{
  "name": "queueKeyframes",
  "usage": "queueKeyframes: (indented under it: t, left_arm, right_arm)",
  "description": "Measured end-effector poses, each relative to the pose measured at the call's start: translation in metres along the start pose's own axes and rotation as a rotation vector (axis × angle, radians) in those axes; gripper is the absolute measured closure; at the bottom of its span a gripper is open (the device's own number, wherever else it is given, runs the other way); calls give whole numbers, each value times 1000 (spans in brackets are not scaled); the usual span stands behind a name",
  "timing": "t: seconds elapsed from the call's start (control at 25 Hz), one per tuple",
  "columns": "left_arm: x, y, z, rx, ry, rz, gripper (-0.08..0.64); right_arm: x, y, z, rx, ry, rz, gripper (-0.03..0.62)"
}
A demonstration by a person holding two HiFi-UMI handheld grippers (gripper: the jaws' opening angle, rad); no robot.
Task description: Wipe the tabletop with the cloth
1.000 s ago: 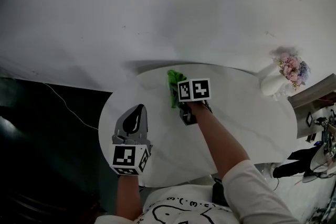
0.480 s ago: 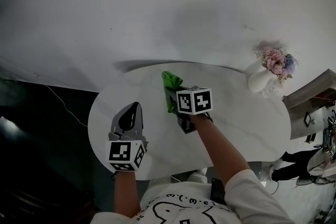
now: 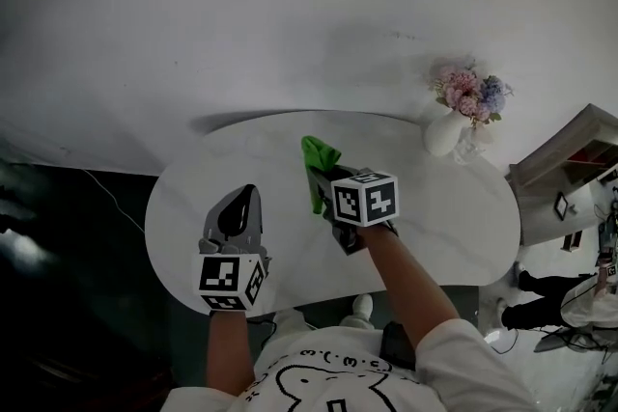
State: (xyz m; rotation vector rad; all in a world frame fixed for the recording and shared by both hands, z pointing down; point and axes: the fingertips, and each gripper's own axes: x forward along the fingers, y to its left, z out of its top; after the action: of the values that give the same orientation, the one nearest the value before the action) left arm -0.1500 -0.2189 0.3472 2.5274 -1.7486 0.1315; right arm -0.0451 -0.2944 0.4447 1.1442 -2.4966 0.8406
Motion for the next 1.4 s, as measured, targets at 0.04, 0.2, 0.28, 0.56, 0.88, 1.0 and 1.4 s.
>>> queueKeyframes:
  t: [0.04,0.2,0.28,0.56,0.88,1.0,1.4]
  left_arm:
    - [0,-9,1,9,3,-8,541]
    - [2,-40,5,37,10,-38,541]
    - [4,-56,5,48,16,-55,541]
    - [12,-107,6,76,22,-83,541]
    - [28,-164,-4,49,20,-81,541]
    - [35,-186,-9,40,23,-80,541]
    - [54,-238,-16,40,37,-102,541]
  right_arm:
    - [-9,-4,-2,3,-8,-2,546]
    - [-43,-25,-7,21,-35,-23,546]
    - [-60,-38,-11,30,-47,-41,546]
    - [-117,-90,-29,15,-62,-115,546]
    - [-174,-161,-63,18,-30,-207,546]
    - [-195,-191,-72,26,-19,-243,546]
    - [-259,-277,-89,14,1,-407,546]
